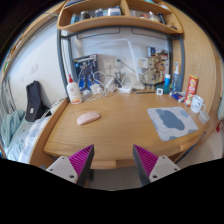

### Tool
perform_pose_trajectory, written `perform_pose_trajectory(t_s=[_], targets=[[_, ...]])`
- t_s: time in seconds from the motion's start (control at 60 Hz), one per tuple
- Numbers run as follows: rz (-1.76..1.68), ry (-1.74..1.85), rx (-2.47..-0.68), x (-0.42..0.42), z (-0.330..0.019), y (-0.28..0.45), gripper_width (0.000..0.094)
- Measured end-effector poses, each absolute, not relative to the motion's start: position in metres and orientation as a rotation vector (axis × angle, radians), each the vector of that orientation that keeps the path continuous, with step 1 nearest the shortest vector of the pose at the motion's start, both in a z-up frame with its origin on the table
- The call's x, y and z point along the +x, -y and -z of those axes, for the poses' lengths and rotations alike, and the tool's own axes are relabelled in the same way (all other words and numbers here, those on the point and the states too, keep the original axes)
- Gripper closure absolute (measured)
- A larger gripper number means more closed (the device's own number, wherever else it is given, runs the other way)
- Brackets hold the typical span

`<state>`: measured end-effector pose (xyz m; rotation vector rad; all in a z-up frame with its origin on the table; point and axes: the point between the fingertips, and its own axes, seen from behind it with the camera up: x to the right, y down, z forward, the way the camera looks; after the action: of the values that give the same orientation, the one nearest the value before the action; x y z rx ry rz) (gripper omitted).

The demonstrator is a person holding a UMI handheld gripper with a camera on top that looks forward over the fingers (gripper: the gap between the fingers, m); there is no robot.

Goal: Arrange mouse

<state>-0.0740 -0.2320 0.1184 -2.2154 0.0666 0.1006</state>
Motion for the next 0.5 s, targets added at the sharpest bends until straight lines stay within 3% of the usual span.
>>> perform_pose_trajectory(t_s=[0.317, 0.5], targets=[[-0.135, -0.005, -2.307, -0.148, -0.085, 0.132, 0.017], [-0.097, -0.001, -2.326, -0.159, -0.085, 0.074, 0.0167]])
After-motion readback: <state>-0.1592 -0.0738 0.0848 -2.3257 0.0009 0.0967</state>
